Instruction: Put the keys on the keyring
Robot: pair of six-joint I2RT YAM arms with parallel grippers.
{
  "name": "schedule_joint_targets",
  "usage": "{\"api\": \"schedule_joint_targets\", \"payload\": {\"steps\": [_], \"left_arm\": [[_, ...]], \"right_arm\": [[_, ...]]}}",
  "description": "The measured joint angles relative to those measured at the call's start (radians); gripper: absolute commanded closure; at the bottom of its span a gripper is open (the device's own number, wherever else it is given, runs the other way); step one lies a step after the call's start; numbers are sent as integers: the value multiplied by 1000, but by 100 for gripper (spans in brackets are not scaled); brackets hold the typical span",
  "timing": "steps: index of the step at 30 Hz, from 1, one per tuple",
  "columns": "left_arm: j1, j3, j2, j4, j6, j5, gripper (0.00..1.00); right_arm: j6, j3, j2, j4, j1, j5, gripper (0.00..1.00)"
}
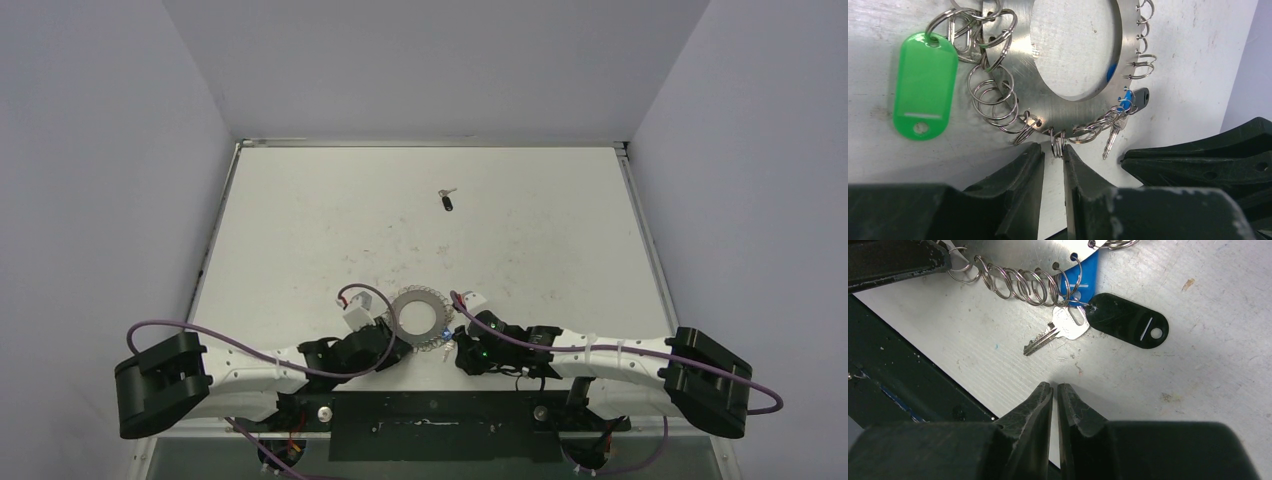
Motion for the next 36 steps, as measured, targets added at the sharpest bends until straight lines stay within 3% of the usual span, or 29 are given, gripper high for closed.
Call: {"api": "schedule_joint_targets", "payload": {"steps": [6,12,19,36], "left_arm": [[0,-32,-26,18,-14,-16,82],[0,-49,-47,31,-28,-25,74],[0,-91,-91,40,-55,-44,88],[0,-50,17,107,0,-42,86]], "right_arm": [[0,0,10,5,0,-1,87],[0,6,27,23,0,-2,87],[1,7,34,33,0,-5,87],[1,13,53,54,0,-12,87]]}}
